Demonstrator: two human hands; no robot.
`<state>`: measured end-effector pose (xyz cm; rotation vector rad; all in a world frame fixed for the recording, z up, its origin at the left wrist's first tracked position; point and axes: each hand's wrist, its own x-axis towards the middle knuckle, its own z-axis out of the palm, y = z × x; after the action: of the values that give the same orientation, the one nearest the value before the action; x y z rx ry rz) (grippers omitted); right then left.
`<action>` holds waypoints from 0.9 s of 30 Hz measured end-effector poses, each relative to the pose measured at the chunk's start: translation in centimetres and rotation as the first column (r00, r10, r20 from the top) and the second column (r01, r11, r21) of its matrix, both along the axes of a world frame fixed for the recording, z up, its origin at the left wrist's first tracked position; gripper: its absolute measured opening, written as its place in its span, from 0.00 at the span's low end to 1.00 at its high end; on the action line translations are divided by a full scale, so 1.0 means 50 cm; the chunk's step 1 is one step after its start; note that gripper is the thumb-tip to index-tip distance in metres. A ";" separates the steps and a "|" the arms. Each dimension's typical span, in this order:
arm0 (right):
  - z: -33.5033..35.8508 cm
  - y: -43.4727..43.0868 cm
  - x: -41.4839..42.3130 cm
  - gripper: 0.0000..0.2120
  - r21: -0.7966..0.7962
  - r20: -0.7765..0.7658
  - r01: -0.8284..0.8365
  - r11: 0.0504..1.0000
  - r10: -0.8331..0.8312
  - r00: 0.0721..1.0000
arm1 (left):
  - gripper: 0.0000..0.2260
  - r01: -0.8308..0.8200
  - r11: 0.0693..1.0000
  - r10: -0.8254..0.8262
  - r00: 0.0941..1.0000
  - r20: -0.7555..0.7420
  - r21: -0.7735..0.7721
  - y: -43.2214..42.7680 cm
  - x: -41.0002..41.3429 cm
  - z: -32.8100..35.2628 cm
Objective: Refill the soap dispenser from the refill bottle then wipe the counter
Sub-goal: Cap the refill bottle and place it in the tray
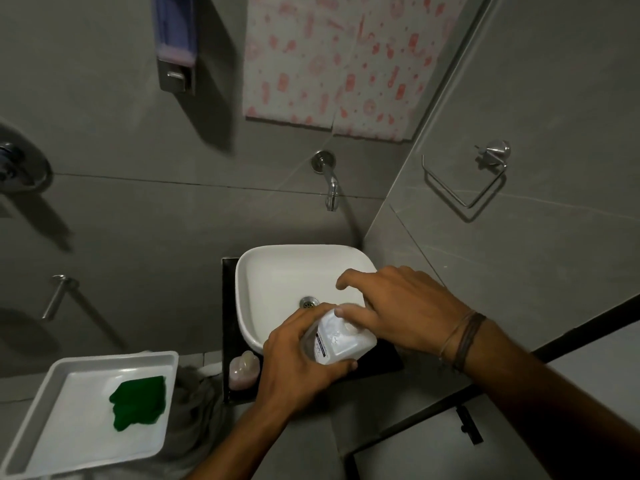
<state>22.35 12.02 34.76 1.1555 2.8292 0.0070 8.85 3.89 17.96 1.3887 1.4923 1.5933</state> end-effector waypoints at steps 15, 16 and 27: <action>-0.008 -0.016 0.069 0.18 0.006 -0.201 -0.009 1.000 0.010 0.979 | 0.35 -0.155 0.987 0.156 0.988 0.023 -0.043 -0.032 0.061 0.035; -0.021 -0.027 0.066 0.17 -0.011 -0.279 0.005 1.000 -0.008 0.960 | 0.35 -0.167 0.985 0.169 0.985 0.030 -0.049 -0.039 0.061 0.034; -0.249 -0.101 -0.060 0.45 -0.728 -0.408 -0.312 0.611 -0.021 0.913 | 0.35 -0.350 0.899 0.368 0.929 0.023 -0.264 -0.263 -0.113 -0.059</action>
<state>19.37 6.99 22.29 0.7318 2.6354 -1.4477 3.22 -9.28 14.99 0.9388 1.9166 1.5696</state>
